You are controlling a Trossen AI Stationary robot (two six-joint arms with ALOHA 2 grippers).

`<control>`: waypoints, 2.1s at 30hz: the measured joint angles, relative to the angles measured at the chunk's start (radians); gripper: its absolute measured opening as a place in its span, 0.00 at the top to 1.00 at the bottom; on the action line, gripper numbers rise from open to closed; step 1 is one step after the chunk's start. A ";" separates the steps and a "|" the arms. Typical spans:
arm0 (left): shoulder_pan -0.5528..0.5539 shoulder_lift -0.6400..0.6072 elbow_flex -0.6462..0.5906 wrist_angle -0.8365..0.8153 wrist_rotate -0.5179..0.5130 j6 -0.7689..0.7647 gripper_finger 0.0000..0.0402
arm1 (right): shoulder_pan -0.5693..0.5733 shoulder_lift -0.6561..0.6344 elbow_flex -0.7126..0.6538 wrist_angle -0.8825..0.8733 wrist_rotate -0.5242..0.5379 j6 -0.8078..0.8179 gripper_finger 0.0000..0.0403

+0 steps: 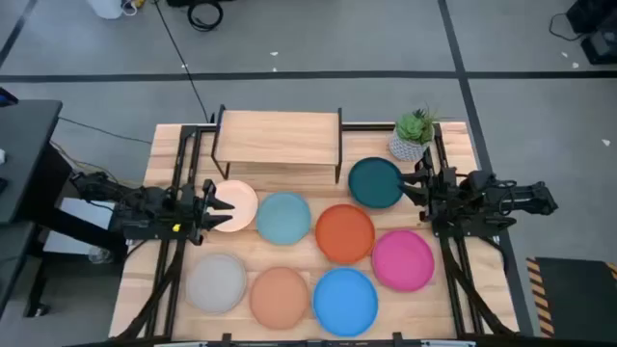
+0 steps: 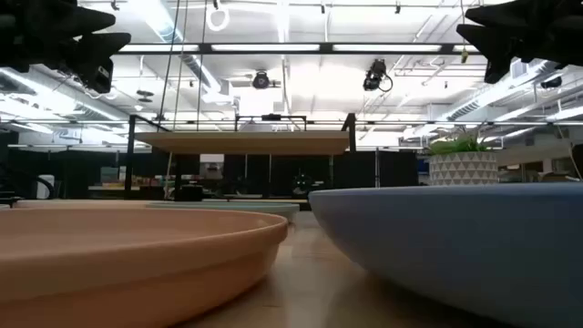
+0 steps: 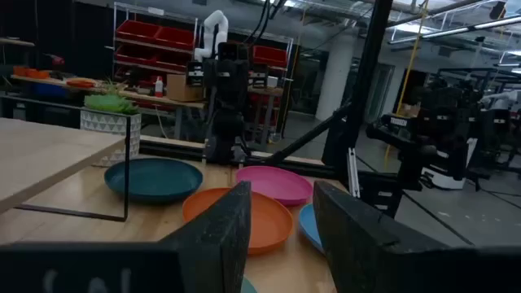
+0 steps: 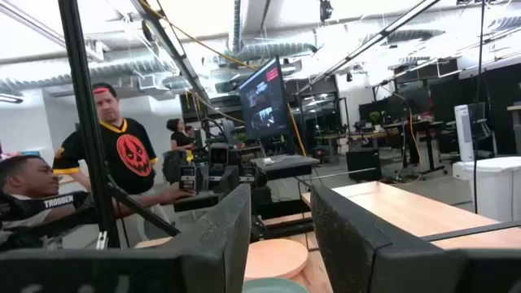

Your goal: Place and stack plates onto a shelf

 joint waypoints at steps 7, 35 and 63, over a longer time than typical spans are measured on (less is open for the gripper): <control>0.000 0.000 0.000 0.000 0.000 0.000 0.65 | 0.000 0.000 0.000 0.000 0.000 0.000 0.66; 0.000 0.000 0.000 0.000 0.000 0.000 0.65 | 0.000 0.000 0.000 0.000 0.000 0.000 0.66; 0.000 0.000 0.000 0.005 0.001 -0.121 0.65 | 0.000 0.000 0.000 0.000 0.000 0.000 0.66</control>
